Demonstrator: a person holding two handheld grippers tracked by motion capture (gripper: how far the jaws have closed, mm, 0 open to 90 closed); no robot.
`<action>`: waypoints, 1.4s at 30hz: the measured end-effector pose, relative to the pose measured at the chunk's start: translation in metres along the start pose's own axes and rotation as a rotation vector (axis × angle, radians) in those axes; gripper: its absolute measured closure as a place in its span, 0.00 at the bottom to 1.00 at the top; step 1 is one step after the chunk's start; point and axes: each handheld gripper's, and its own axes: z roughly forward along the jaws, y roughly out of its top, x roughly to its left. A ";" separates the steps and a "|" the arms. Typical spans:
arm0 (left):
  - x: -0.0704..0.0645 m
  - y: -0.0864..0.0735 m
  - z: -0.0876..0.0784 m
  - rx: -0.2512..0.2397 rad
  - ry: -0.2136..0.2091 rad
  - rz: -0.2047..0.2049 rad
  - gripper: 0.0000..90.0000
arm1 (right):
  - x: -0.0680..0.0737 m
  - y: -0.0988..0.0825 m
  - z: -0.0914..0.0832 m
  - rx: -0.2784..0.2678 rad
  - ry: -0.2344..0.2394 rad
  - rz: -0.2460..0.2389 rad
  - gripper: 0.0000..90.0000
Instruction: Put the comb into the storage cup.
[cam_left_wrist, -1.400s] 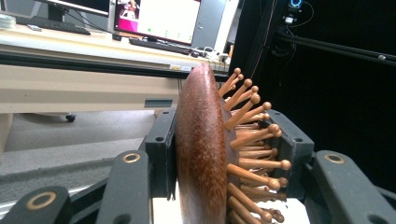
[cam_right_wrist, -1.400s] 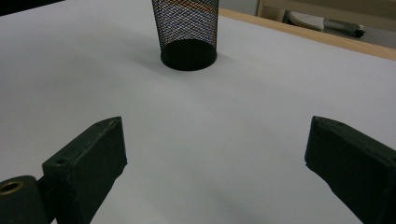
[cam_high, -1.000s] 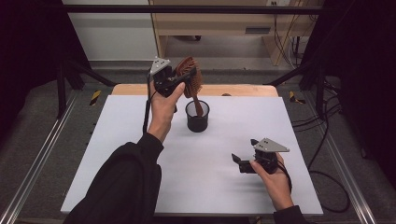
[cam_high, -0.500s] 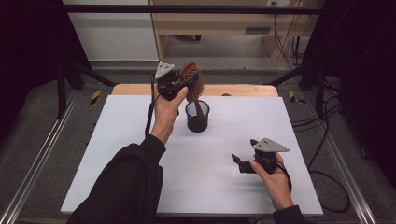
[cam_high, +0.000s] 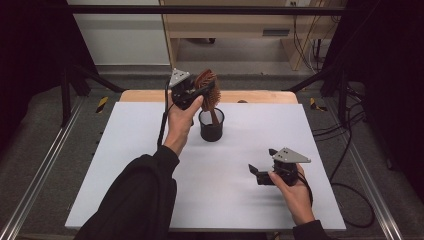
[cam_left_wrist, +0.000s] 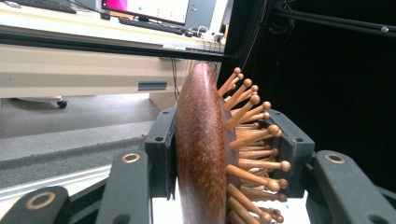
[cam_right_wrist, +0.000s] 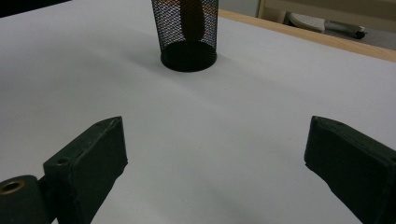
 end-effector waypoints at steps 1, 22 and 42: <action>0.000 -0.001 0.001 0.000 0.002 0.000 0.57 | 0.000 0.000 0.000 -0.002 0.001 -0.001 0.07; -0.005 -0.017 0.009 0.034 -0.003 0.012 0.57 | 0.001 0.000 0.001 -0.007 0.001 -0.006 0.06; -0.005 -0.022 0.011 0.036 0.001 0.011 0.56 | 0.001 0.000 0.001 0.000 0.005 -0.004 0.06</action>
